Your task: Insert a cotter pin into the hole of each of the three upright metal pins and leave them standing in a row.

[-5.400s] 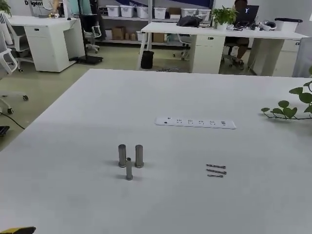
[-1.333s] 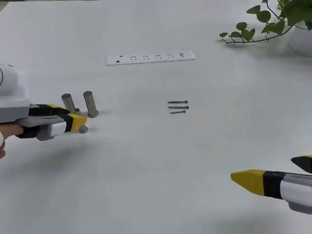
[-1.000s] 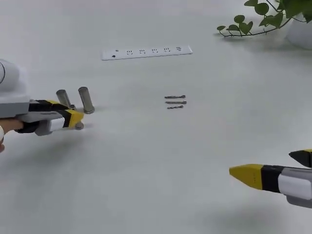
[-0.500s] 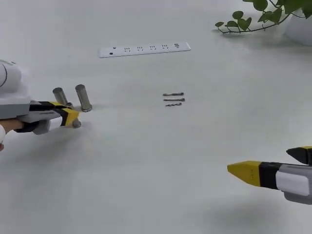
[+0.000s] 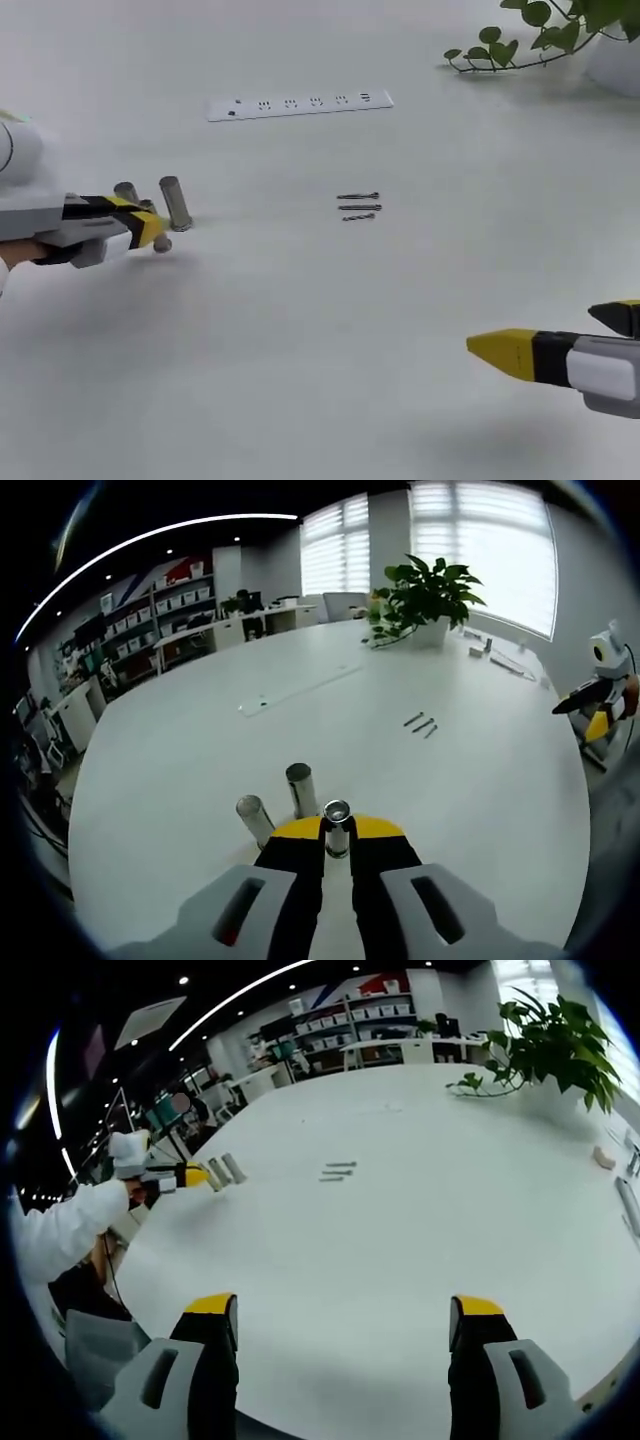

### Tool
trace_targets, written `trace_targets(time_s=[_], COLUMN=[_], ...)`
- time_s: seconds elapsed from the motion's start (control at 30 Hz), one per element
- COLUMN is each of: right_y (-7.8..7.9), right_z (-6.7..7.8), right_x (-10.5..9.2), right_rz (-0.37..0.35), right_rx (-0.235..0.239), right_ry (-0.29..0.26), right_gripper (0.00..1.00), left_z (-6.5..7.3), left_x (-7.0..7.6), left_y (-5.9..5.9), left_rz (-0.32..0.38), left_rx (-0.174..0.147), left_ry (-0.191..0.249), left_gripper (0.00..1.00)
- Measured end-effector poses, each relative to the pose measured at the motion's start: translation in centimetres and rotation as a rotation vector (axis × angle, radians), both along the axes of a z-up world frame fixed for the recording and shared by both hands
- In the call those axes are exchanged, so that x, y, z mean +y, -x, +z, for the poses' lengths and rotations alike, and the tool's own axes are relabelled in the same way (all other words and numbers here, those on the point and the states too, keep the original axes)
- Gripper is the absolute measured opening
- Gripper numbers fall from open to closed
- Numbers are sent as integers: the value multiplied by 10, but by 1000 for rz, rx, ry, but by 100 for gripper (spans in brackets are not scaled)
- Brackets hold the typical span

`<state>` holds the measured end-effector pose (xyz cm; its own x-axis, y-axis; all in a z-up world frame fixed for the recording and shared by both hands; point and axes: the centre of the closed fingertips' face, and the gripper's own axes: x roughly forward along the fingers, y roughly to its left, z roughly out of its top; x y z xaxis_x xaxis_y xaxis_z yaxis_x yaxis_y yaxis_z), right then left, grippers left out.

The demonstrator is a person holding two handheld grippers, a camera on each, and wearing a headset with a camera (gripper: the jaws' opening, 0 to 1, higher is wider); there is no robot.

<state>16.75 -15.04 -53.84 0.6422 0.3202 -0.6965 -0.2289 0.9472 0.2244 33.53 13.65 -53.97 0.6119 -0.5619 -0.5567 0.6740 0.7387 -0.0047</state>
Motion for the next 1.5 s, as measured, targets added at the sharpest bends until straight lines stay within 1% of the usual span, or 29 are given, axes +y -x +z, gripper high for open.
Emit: trace_targets(time_s=[0.07,0.2,0.27,0.37,0.4,0.57,0.63,0.67,0.7,0.77,0.8,0.87,1.07,1.2,1.3,1.43,1.5], right_y=[0,1,2,3,3,5,6,6,7,7,8,8,9,10,11,14,15], right_z=[1,2,2,3,3,4,4,5,5,5,5,6,8,9,9,8,7], right_x=[1,3,4,7,7,8,9,9,10,10,10,11,10,8,7,7,7], right_rz=[0,11,15,21,22,27,28,29,30,31,32,31,31,29,27,25,25], right_rx=[-6,-9,-10,-13,-15,-22,-23,-24,-25,-27,-28,-30,-37,-43,-44,-41,-39], right_ry=[-4,-7,-8,-13,-14,-18,-21,-23,-24,-26,-28,-31,-32,-33,-35,-36,-39], right_gripper=[85,85,85,85,85,85,85,85,85,84,84,84,84,84,84,84,83], left_z=[7,16,21,29,32,47,51,53,53,54,53,50,39,31,24,13,8], left_x=[-6,-16,-22,-32,-35,-54,-61,-66,-69,-78,-82,-87,-97,-101,-102,-104,-105], left_y=[5,17,24,35,38,55,62,68,69,77,83,89,104,111,117,124,127], left_rz=[-10,-49,-68,-92,-100,-154,-184,-206,-219,-251,-273,-291,-334,-337,-343,-343,-351], left_rx=[-1,-20,-22,-22,-25,-54,-67,-74,-78,-81,-86,-86,-70,-48,-39,-14,-9], left_ry=[27,21,33,70,76,106,106,106,108,105,88,71,48,56,42,29,19], left_gripper=[5,5,5,5,5,5,5,5,5,5,5,5,5,5,5,5,5])
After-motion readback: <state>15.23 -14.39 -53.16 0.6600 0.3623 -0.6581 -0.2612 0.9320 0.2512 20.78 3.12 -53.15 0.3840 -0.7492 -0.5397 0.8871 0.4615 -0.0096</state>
